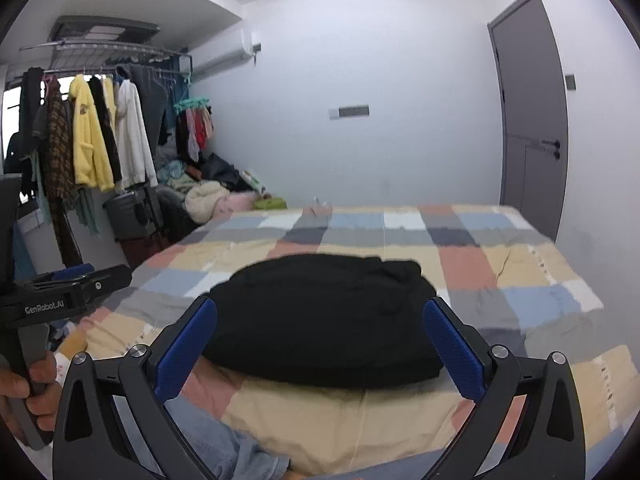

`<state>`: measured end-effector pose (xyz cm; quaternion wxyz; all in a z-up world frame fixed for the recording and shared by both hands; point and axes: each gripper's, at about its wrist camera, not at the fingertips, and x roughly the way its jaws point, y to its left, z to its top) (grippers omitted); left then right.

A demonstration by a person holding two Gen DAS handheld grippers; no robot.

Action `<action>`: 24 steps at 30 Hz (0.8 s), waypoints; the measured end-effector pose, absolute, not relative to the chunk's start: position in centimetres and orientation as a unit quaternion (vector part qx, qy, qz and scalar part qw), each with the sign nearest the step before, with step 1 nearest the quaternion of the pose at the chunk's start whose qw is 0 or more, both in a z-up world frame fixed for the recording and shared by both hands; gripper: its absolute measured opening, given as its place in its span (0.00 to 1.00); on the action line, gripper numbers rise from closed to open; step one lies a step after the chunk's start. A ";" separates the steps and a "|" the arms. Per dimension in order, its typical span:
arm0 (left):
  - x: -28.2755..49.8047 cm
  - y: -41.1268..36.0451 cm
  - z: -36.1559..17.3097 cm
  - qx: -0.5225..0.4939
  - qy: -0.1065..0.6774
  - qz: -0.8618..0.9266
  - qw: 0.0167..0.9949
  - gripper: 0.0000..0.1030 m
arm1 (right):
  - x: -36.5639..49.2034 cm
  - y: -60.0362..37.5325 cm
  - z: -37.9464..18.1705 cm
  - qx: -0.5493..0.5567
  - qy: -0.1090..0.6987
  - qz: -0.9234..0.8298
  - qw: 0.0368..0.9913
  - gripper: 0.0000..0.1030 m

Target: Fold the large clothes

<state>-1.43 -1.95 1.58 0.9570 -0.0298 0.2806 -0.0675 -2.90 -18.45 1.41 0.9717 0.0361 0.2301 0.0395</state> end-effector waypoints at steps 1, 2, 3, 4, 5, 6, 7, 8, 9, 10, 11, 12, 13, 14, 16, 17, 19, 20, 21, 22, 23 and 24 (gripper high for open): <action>-1.3 -2.1 1.3 -0.029 0.281 -0.067 0.957 0.96 | -2.9 -18.4 1.2 0.034 0.231 0.039 0.972 1.00; -1.2 -2.1 1.1 -0.028 0.282 -0.065 0.957 0.96 | -2.8 -18.5 0.9 0.031 0.233 0.035 0.971 1.00; -1.1 -2.2 0.9 -0.028 0.283 -0.063 0.957 0.96 | -2.8 -18.6 0.7 0.032 0.233 0.033 0.971 1.00; -1.0 -2.2 0.7 -0.028 0.284 -0.064 0.956 0.96 | -2.7 -18.7 0.6 0.035 0.235 0.033 0.971 1.00; -0.8 -2.3 0.5 -0.029 0.287 -0.064 0.955 0.96 | -2.6 -18.8 0.5 0.038 0.238 0.033 0.970 1.00; -0.7 -2.3 0.3 -0.029 0.290 -0.064 0.954 0.96 | -2.6 -18.9 0.4 0.039 0.240 0.033 0.969 1.00; -0.6 -2.3 0.2 -0.029 0.292 -0.065 0.954 0.96 | -2.6 -18.9 0.3 0.039 0.241 0.031 0.969 1.00; -0.4 -2.4 0.1 -0.028 0.295 -0.064 0.953 0.96 | -2.7 -18.9 0.3 0.038 0.242 0.030 0.969 1.00; -0.3 -2.4 -0.1 -0.028 0.297 -0.064 0.952 0.96 | -2.7 -19.0 0.3 0.039 0.242 0.030 0.969 1.00; -0.2 -2.4 -0.3 -0.028 0.299 -0.064 0.952 0.96 | -2.6 -19.0 0.2 0.041 0.242 0.030 0.969 1.00; -0.3 -2.4 -0.4 -0.027 0.300 -0.065 0.951 0.96 | -2.6 -19.0 0.2 0.041 0.243 0.034 0.969 1.00; -0.2 -2.4 -0.5 -0.026 0.302 -0.065 0.951 0.96 | -2.6 -18.9 0.0 0.040 0.244 0.035 0.968 1.00; -0.1 -2.5 -0.5 -0.025 0.303 -0.064 0.951 0.96 | -2.6 -18.8 -0.1 0.040 0.244 0.032 0.968 1.00; 0.0 -2.5 -0.6 -0.024 0.304 -0.062 0.950 0.96 | -2.4 -18.8 -0.2 0.040 0.246 0.031 0.968 1.00; 0.0 -2.4 -0.7 -0.023 0.305 -0.062 0.950 0.96 | -2.4 -18.8 -0.4 0.042 0.249 0.033 0.967 1.00; 0.0 -2.4 -0.7 -0.024 0.305 -0.063 0.950 0.96 | -2.4 -18.9 -0.4 0.042 0.251 0.032 0.966 1.00; 0.1 -2.5 -0.8 -0.026 0.307 -0.068 0.949 0.96 | -2.3 -19.1 -0.4 0.043 0.256 0.029 0.965 1.00; 0.2 -2.4 -0.9 -0.029 0.308 -0.071 0.948 0.96 | -2.3 -19.2 -0.3 0.044 0.255 0.027 0.965 1.00; 0.2 -2.4 -0.9 -0.030 0.309 -0.071 0.948 0.96 | -2.4 -19.3 -0.2 0.046 0.254 0.026 0.966 1.00; 0.2 -2.4 -1.0 -0.030 0.310 -0.069 0.948 0.96 | -2.4 -19.3 -0.1 0.048 0.253 0.026 0.966 1.00; 0.3 -2.5 -1.1 -0.029 0.311 -0.069 0.947 0.96 | -2.5 -19.3 -0.1 0.050 0.253 0.027 0.966 1.00; 0.3 -2.5 -1.1 -0.029 0.312 -0.070 0.947 0.96 | -2.5 -19.3 -0.1 0.049 0.254 0.027 0.966 1.00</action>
